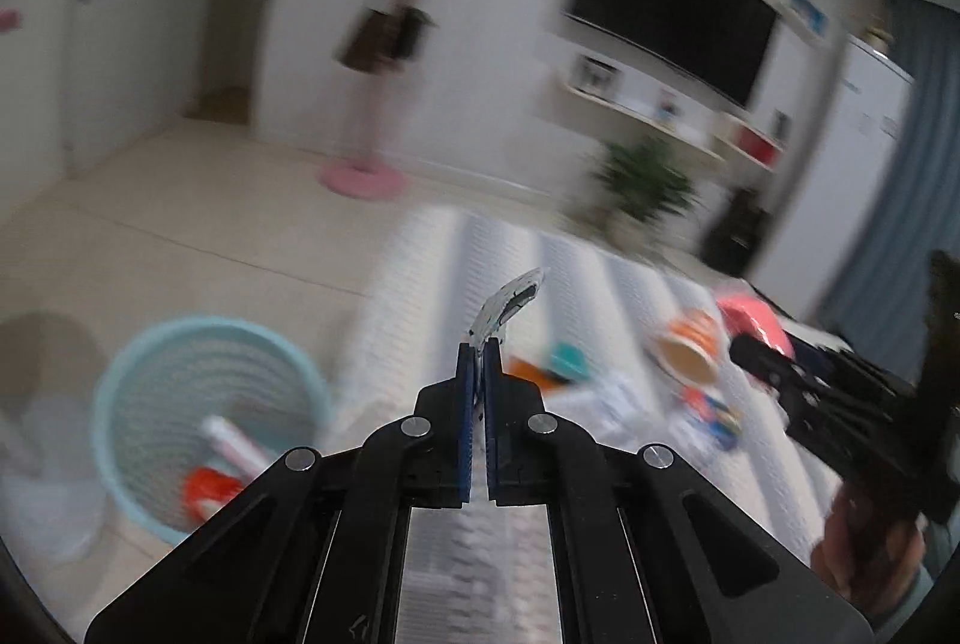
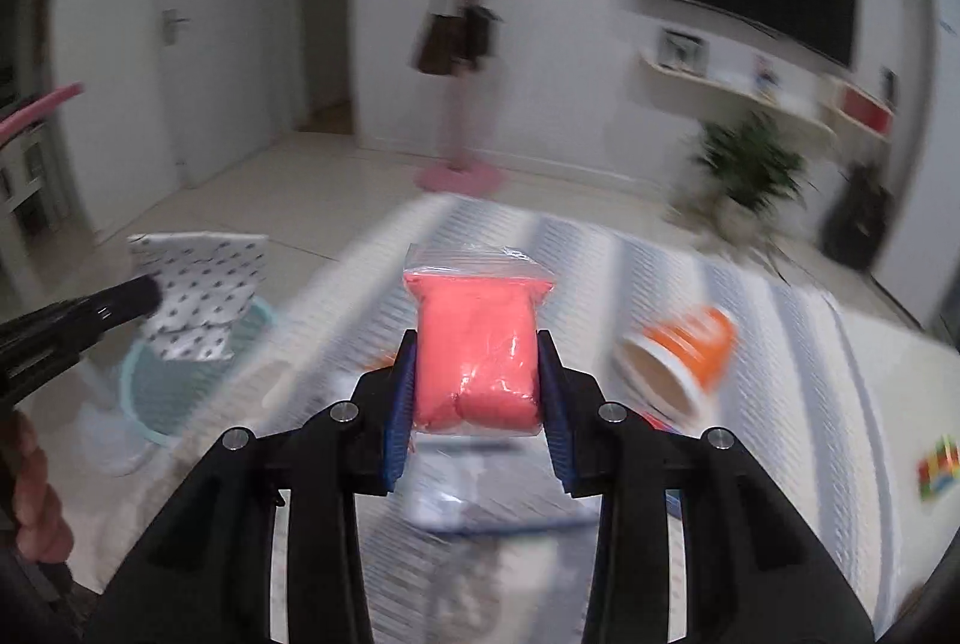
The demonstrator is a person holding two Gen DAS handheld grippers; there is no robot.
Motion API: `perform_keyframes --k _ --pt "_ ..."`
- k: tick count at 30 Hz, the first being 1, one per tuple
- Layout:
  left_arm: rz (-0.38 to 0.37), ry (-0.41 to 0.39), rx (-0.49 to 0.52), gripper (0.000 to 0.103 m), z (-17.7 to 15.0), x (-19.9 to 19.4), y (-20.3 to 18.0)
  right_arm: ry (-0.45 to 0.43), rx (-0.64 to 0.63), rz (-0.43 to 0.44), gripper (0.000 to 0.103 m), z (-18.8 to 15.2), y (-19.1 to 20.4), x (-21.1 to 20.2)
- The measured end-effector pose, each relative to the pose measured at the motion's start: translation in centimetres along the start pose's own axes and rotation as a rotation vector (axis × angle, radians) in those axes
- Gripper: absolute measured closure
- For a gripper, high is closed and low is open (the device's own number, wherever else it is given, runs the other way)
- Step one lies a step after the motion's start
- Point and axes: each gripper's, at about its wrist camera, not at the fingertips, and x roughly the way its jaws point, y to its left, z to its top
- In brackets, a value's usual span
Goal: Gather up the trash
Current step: 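Carry the paper and pink packet to the blue basket and release both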
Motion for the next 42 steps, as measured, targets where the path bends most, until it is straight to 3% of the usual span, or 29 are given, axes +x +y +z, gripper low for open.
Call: perform_keyframes --k 8,15,20,24,29,31,33,36,42 --pt "0.256 -0.087 -0.065 0.102 4.0 -4.1 7.9 -0.048 -0.143 0.154 0.069 4.9 11.6 2.0" --pt "0.399 -0.043 -0.168 0.102 3.1 -3.2 14.4 0.059 -0.161 0.267 0.069 4.9 18.2 7.3" --pt "0.425 0.029 -0.214 0.102 1.3 -0.6 17.4 0.17 -0.145 0.298 0.069 3.3 20.6 12.0" --pt "0.431 0.084 -0.239 0.102 -0.4 1.0 19.3 0.309 -0.101 0.361 0.068 0.9 22.0 16.2" --pt "0.42 0.117 -0.254 0.099 -1.9 2.1 20.6 0.359 -0.09 0.342 0.067 -0.6 22.9 18.3" --pt "0.415 0.118 -0.27 0.094 -2.2 1.9 21.1 0.36 -0.097 0.333 0.066 -0.6 23.0 18.5" --pt "0.395 0.119 -0.278 0.077 -2.4 2.3 21.1 0.368 -0.09 0.336 0.064 -0.7 23.0 18.6" --pt "0.397 0.117 -0.259 0.063 -2.4 2.1 20.6 0.363 -0.076 0.333 0.051 -0.6 22.5 18.7" --pt "0.351 0.078 -0.226 0.051 -1.2 0.6 18.2 0.332 -0.048 0.351 0.05 0.2 20.7 16.6"
